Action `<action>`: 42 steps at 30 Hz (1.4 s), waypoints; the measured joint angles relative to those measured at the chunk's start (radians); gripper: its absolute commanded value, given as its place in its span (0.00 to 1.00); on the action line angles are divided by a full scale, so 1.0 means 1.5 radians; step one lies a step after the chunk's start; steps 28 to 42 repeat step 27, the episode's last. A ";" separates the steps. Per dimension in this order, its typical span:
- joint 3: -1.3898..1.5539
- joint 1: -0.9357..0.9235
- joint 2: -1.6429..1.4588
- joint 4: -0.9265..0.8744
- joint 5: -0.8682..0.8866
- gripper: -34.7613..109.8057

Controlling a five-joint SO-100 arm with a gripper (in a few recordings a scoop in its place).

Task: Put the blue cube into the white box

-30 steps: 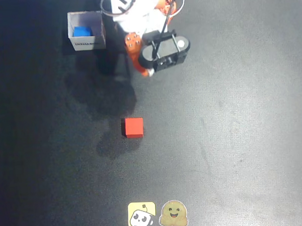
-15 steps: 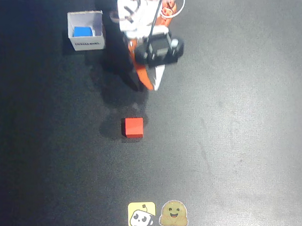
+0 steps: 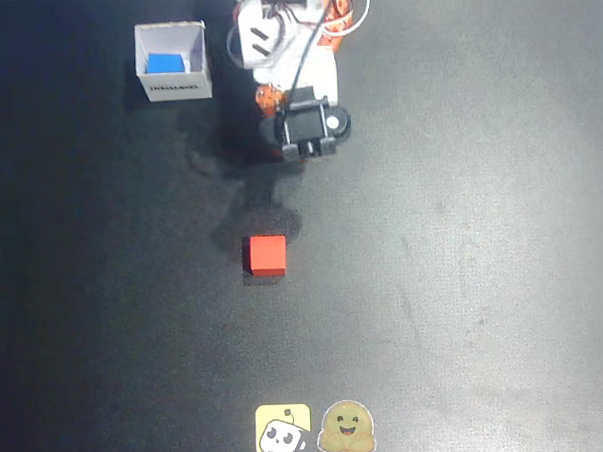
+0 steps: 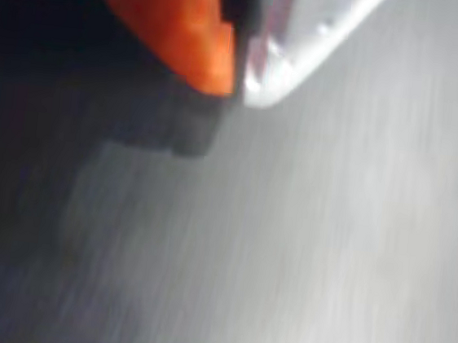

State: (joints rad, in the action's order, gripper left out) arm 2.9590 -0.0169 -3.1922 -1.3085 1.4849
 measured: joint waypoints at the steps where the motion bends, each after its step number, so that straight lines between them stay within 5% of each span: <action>1: 0.000 0.000 -0.004 -0.007 0.000 0.24; 42: 0.000 0.000 0.000 -0.015 0.000 0.24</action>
